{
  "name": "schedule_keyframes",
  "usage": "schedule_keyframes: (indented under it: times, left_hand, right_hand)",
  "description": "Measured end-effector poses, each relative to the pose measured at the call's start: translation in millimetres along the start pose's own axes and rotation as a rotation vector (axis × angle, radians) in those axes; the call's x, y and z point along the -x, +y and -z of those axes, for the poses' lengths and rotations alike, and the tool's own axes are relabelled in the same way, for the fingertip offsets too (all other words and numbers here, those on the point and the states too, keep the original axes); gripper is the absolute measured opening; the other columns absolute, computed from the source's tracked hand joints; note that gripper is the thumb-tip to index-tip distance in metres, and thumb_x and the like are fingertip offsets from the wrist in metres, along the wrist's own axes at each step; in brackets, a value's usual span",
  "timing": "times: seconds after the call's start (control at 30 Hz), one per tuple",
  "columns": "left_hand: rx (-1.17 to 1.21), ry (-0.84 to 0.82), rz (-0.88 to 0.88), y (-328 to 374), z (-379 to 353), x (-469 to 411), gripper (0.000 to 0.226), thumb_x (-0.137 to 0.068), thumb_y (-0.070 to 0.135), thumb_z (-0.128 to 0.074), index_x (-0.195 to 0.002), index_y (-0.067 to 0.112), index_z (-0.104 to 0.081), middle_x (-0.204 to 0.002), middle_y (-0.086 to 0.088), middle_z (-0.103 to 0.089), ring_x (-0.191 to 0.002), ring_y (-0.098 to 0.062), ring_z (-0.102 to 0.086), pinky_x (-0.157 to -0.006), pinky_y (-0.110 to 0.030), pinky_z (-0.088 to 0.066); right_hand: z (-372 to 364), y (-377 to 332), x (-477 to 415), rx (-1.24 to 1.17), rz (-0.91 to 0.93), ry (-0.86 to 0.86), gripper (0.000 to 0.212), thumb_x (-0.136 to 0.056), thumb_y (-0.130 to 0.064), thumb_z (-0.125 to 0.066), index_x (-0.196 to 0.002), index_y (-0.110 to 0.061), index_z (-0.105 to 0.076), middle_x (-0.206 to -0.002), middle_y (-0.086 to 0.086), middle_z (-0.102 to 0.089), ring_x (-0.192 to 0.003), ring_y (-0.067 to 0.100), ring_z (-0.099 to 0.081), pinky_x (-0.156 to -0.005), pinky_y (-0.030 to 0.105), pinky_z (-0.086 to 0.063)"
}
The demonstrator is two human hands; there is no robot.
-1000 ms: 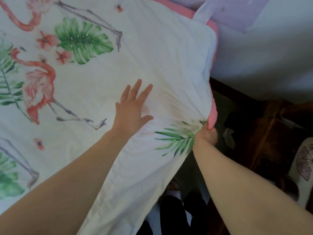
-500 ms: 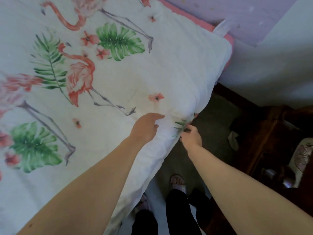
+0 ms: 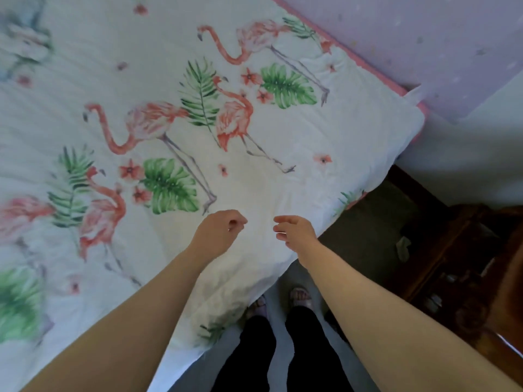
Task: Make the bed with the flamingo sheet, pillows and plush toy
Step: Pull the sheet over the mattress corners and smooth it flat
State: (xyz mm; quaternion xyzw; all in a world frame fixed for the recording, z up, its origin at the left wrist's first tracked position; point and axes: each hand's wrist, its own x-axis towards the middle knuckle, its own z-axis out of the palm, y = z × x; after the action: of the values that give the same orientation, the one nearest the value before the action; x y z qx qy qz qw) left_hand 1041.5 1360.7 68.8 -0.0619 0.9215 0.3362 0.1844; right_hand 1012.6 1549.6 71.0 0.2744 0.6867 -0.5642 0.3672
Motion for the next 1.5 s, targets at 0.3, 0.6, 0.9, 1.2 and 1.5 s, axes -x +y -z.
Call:
schedule_keyframes:
  times: [0.3, 0.6, 0.9, 1.2, 1.5]
  left_hand:
    - [0.075, 0.191, 0.327, -40.7, 52.2, 163.8, 0.018, -0.089, 0.014, -0.059, -0.104, 0.017, -0.069, -0.103, 0.001, -0.071, -0.097, -0.015, -0.064, -0.089, -0.029, -0.048]
    - [0.229, 0.458, 0.574, -35.9, 43.9, 326.7, 0.018, -0.094, 0.022, -0.054, -0.107, 0.022, -0.067, -0.104, 0.004, -0.068, -0.096, -0.011, -0.062, -0.083, -0.023, -0.047]
    - [0.374, 0.68, 0.819, -62.9, 21.6, 450.2, 0.019, -0.095, 0.025, -0.054, -0.108, 0.024, -0.067, -0.102, 0.013, -0.064, -0.079, -0.007, -0.06, -0.071, -0.018, -0.05]
    - [0.383, 0.674, 0.846, -144.4, 47.5, 556.7, 0.015, -0.094, 0.027, -0.052, -0.102, 0.034, -0.064, -0.107, 0.014, -0.063, -0.091, -0.008, -0.061, -0.081, -0.015, -0.049]
    - [0.485, 0.794, 0.765, -233.6, 108.7, 623.1, 0.011, -0.092, 0.02, -0.058, -0.093, 0.027, -0.066, -0.091, 0.011, -0.064, -0.09, -0.011, -0.062, -0.087, -0.025, -0.049]
  right_hand:
    - [-95.1, -11.1, 93.9, 0.29, 0.181, -0.308, 0.019, -0.089, -0.013, -0.056, -0.105, -0.017, -0.067, -0.084, -0.002, -0.064, -0.069, 0.009, -0.055, -0.064, 0.02, -0.041]
    - [-166.8, 16.2, 179.8, 0.532, 0.256, -0.59, 0.017, -0.092, -0.003, -0.051, -0.098, -0.009, -0.066, -0.078, 0.007, -0.061, -0.051, 0.01, -0.052, -0.046, 0.016, -0.032]
    - [-238.4, 61.4, 253.2, 0.801, 0.34, -0.715, 0.017, -0.094, -0.01, -0.05, -0.096, -0.015, -0.067, -0.081, 0.002, -0.064, -0.063, 0.011, -0.055, -0.052, 0.016, -0.036]
    - [-345.8, 130.1, 333.3, 0.839, 0.341, -0.748, 0.023, -0.093, -0.007, -0.045, -0.1, -0.013, -0.067, -0.087, 0.004, -0.064, -0.064, 0.01, -0.054, -0.057, 0.018, -0.038]
    - [-453.4, 174.4, 390.9, 0.529, 0.089, -0.733, 0.024, -0.095, 0.0, -0.042, -0.086, -0.011, -0.062, -0.071, 0.007, -0.053, -0.056, 0.014, -0.038, -0.041, 0.015, -0.025]
